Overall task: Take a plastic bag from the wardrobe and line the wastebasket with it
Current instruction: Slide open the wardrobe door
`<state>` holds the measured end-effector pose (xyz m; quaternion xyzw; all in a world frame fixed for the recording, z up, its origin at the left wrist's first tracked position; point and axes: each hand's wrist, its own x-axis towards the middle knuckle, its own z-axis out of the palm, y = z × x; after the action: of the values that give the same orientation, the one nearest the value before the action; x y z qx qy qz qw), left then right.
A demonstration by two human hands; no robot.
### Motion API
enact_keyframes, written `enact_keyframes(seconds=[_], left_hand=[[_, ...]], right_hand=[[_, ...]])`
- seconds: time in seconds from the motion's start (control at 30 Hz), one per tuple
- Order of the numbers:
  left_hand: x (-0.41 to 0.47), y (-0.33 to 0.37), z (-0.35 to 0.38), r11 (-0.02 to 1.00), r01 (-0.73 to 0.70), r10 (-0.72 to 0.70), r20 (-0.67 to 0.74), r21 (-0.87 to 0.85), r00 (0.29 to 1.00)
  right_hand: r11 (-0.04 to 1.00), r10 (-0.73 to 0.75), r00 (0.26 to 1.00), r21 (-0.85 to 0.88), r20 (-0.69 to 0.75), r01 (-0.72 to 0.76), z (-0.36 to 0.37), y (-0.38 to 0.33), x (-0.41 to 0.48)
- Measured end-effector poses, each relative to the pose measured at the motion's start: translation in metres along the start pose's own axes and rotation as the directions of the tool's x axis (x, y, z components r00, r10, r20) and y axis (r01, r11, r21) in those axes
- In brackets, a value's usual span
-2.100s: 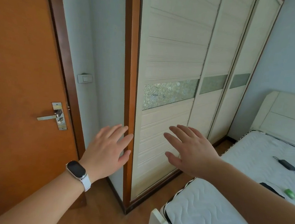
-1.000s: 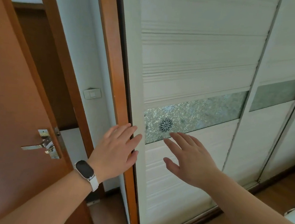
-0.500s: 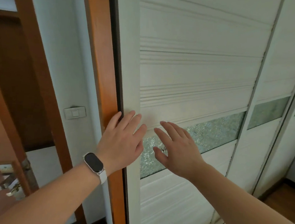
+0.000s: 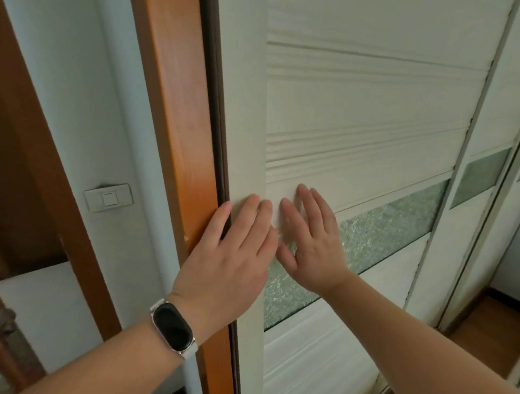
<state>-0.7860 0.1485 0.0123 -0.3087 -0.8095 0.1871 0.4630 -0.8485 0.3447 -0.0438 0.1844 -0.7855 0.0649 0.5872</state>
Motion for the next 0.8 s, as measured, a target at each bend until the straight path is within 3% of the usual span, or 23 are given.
enact_keyframes(seconds=[0.37,0.8], left_hand=[[0.008,0.002,-0.001,1.0,0.009,-0.01,0.077,0.008,0.997],[0.037,0.033,0.017,0.995,0.012,-0.01,0.027,-0.1,1.0]], right_hand=[[0.999,-0.005,0.996,-0.042,-0.09,0.001,0.032,0.014,-0.004],[0.998,-0.024,0.99,-0.053,-0.139,0.017,0.037,0.06,-0.009]])
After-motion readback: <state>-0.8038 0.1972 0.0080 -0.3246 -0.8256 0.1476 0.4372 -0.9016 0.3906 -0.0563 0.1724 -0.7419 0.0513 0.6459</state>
